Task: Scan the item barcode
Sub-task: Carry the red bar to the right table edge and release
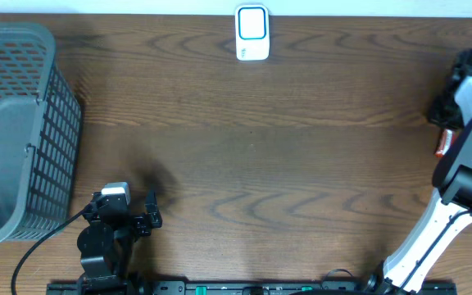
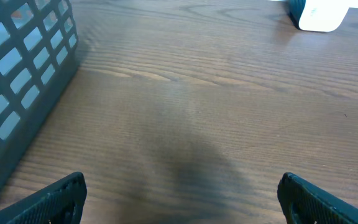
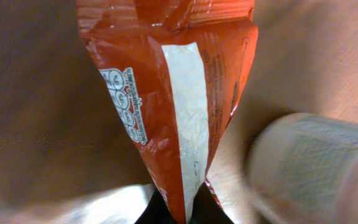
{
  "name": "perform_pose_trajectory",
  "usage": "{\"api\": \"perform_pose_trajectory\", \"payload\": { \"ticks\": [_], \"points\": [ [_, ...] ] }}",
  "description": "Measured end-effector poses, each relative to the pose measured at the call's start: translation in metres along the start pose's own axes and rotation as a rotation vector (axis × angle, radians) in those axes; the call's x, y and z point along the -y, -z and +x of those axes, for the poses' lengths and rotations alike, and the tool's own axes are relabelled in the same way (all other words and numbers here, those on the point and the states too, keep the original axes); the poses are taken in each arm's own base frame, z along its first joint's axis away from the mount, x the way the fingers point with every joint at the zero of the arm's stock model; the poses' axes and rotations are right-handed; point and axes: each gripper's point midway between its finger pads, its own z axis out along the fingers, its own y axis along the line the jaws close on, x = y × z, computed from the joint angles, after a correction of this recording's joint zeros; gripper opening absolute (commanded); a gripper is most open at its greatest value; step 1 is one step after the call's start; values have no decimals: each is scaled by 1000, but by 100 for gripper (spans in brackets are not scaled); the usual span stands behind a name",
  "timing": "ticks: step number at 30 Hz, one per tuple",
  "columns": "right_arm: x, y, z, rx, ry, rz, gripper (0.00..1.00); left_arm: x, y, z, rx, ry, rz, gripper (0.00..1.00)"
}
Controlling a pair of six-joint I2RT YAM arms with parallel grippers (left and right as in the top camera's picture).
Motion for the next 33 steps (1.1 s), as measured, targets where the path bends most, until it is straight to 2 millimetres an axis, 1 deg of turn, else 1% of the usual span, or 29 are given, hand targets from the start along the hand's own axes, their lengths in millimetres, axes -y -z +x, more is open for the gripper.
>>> {"api": "perform_pose_trajectory", "payload": {
  "ticks": [2,3,5,7,8,9,11,12,13,17,19,21,24,25,26,28,29,31,33],
  "points": [
    [8,-3,0,-6,-11,8,4,0,0,0,0,0,0,98],
    [11,-4,0,-7,-14,10,7,0,0,0,0,0,0,98],
    [14,-5,0,-9,-19,13,18,0,0,0,0,0,0,98],
    [14,-5,1,-12,-13,14,20,0,0,0,0,0,0,98],
    [14,-4,0,-12,-10,14,24,0,0,0,0,0,0,98],
    [15,-2,-1,-11,-7,13,34,0,0,0,0,0,0,98],
    [16,5,-8,0,-16,9,70,0,0,0,0,0,0,98],
    [17,9,-12,8,-16,5,83,0,0,0,0,0,0,98],
    [19,16,-19,19,-19,5,99,0,0,0,0,0,0,98],
    [28,54,-50,88,-40,-18,99,0,0,0,0,0,0,98],
    [26,82,-67,138,-54,-74,99,0,0,0,0,0,0,98],
    [21,117,-84,200,-66,-166,99,0,0,0,0,0,0,98],
    [5,186,-105,328,-69,-364,99,0,0,0,0,0,0,98],
    [-3,218,-110,384,-64,-458,99,0,0,0,0,0,0,98],
    [-9,246,-113,431,-59,-536,99,0,0,0,0,0,0,98],
    [-18,305,-113,520,-44,-689,99,0,0,0,0,0,0,98],
    [-21,337,-109,566,-34,-767,99,0,0,0,0,0,0,98],
    [-22,388,-97,633,-17,-872,99,0,0,0,0,0,0,98],
    [-20,433,-81,691,5,-948,99,0,0,0,0,0,0,98]
  ]
}}
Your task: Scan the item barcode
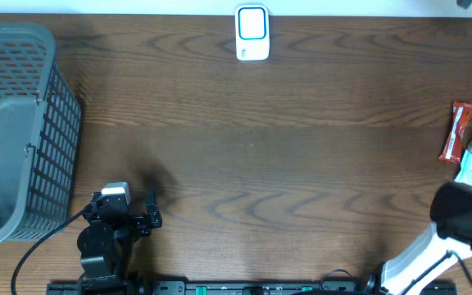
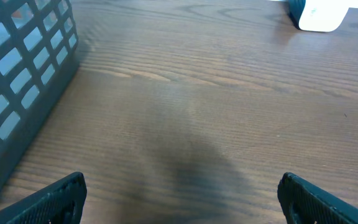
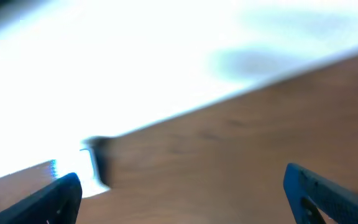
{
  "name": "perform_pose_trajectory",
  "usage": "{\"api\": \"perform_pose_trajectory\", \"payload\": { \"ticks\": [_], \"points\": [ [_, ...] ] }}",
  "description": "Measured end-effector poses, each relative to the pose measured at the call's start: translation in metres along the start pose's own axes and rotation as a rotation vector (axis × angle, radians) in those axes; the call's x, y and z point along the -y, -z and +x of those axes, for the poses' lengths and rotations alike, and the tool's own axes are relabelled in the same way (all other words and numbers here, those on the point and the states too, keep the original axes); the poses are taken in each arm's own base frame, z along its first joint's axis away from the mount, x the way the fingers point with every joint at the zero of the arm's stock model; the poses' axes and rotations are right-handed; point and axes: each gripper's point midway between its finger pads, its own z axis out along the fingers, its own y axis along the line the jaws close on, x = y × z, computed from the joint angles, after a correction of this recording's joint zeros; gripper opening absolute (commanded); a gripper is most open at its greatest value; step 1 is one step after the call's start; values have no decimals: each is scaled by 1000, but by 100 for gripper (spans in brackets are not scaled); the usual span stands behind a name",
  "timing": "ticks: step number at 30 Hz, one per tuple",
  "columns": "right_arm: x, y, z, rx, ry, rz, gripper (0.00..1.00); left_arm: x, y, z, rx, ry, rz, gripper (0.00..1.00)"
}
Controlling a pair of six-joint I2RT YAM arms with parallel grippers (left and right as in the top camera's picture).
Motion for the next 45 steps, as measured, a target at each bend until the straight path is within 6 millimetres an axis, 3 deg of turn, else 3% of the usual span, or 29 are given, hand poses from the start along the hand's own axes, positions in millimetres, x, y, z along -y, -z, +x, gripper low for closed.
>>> {"api": "perform_pose_trajectory", "payload": {
  "ticks": [4,6,7,10,14,21,25,31,34,39,45],
  "points": [
    [-54,65,-15,90,44,-104,99,0,0,0,0,0,0,98],
    [-68,94,-18,128,62,-122,99,0,0,0,0,0,0,98],
    [-80,120,-19,161,79,-132,99,0,0,0,0,0,0,98],
    [-100,170,-13,214,105,-140,99,0,0,0,0,0,0,98],
    [-123,256,8,313,137,-109,99,0,0,0,0,0,0,98],
    [-151,362,56,458,187,-100,99,0,0,0,0,0,0,98],
    [-163,409,87,533,216,-111,99,0,0,0,0,0,0,98],
    [-176,468,134,642,277,-122,99,0,0,0,0,0,0,98],
    [-177,491,168,674,342,-103,99,0,0,0,0,0,0,98],
    [-163,504,234,619,422,-48,99,0,0,0,0,0,0,98],
    [-151,519,254,631,539,-93,99,0,0,0,0,0,0,98]
  ]
}}
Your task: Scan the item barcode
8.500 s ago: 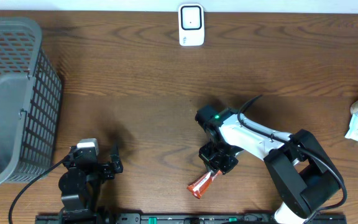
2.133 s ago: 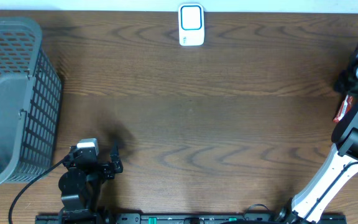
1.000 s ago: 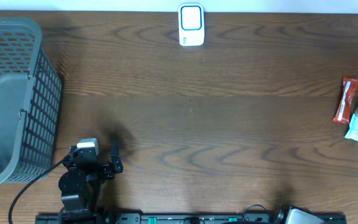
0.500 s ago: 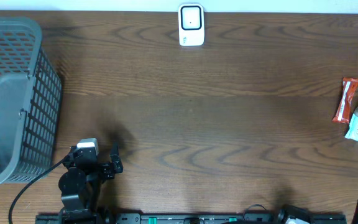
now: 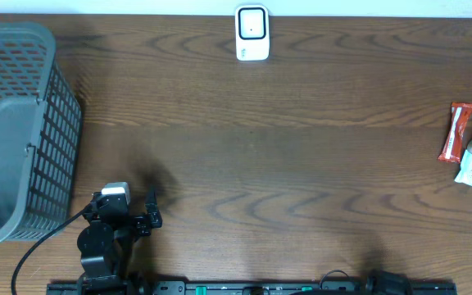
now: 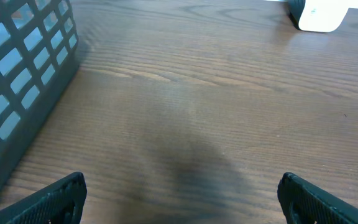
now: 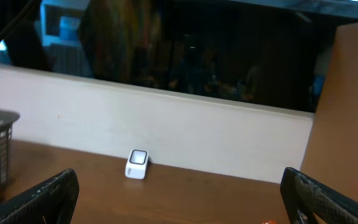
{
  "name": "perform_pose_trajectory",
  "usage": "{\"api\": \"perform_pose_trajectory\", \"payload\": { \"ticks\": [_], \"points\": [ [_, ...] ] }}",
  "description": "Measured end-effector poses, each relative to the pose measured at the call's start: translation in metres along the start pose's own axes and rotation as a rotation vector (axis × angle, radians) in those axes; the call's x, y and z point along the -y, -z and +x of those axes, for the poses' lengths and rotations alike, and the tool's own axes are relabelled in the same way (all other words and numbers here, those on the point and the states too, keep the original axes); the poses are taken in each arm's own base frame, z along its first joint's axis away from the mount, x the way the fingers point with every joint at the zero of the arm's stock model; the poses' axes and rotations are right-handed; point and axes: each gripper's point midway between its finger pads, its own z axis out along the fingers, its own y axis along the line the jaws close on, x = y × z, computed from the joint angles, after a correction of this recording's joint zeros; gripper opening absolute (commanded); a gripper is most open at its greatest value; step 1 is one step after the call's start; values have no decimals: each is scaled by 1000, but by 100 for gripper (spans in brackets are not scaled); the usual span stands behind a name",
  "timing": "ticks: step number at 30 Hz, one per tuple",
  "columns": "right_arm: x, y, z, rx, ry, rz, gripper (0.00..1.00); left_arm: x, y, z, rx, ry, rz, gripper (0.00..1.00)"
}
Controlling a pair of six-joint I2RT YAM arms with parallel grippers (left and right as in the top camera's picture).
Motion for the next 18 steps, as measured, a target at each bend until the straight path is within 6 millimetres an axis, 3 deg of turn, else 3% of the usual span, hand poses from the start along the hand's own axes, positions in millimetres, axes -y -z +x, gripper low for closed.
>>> {"api": "perform_pose_trajectory", "payload": {
  "ticks": [10,18],
  "points": [
    [24,-3,27,-69,14,-78,99,0,0,0,0,0,0,98],
    [38,-39,45,-69,18,-84,99,0,0,0,0,0,0,98]
  ]
}}
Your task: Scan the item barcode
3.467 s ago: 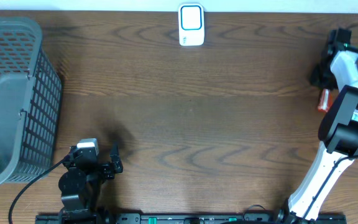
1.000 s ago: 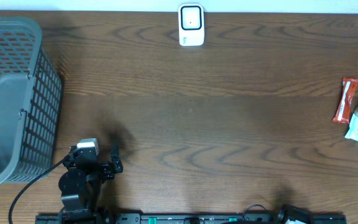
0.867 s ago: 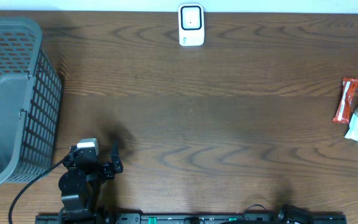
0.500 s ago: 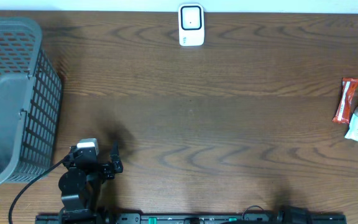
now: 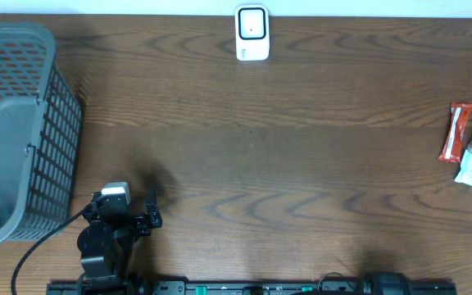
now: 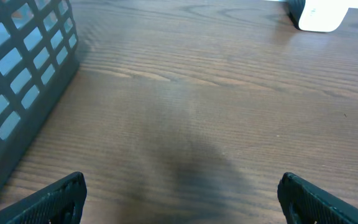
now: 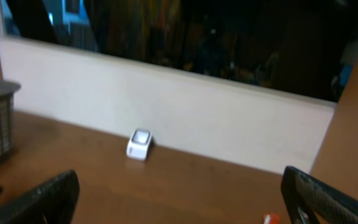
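The white barcode scanner (image 5: pixel 252 33) stands at the table's far edge; it also shows in the left wrist view (image 6: pixel 319 15) and the right wrist view (image 7: pixel 138 145). A red snack packet (image 5: pixel 455 131) lies flat at the right edge, apart from both grippers. My left gripper (image 6: pixel 182 199) rests open over bare wood at the front left (image 5: pixel 148 211). My right gripper (image 7: pixel 179 193) is open and empty, looking across the table from the front. Only its arm's base shows in the overhead view.
A grey mesh basket (image 5: pixel 15 131) fills the left side, close to the left gripper (image 6: pixel 17 68). A green-capped bottle and a white packet lie beside the red packet at the right edge.
The right wrist view has tipped down a little, so more of the table shows and the basket looms larger at its left. The left arm and the items have not moved.
The red packet was first pinched between my right fingers at the table's right edge. A second later it lay on the table and the right gripper was open, its arm back near the front. After that the arm stayed withdrawn, viewing the table from afar.
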{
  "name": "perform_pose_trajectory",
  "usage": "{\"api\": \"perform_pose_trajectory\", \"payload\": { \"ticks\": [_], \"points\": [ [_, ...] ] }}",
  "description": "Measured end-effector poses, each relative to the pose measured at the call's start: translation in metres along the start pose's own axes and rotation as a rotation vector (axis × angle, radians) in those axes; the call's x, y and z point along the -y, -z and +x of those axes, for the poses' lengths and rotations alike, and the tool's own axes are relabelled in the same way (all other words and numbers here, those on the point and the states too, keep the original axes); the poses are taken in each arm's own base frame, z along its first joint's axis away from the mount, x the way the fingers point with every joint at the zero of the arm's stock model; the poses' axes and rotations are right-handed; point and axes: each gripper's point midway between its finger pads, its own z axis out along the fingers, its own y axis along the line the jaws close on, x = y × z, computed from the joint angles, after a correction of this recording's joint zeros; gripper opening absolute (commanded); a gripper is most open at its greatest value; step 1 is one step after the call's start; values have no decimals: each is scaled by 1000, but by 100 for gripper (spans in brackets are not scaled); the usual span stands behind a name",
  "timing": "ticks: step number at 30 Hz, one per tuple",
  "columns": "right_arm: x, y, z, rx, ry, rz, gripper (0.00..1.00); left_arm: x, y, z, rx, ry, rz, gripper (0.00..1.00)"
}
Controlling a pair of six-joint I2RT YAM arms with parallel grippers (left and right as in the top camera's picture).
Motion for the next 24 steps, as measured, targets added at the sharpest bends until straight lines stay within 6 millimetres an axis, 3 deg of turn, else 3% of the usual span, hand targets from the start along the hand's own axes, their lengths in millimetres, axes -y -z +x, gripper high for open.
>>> {"api": "perform_pose_trajectory", "payload": {
  "ticks": [7,17,24],
  "points": [
    [6,-37,27,46,16,3,99,0,0,0,0,0,0,98],
    [17,-134,91,72,71,12,99,0,0,0,0,0,0,98],
    [21,-176,124,182,102,29,99,0,0,0,0,0,0,98]
  ]
}}
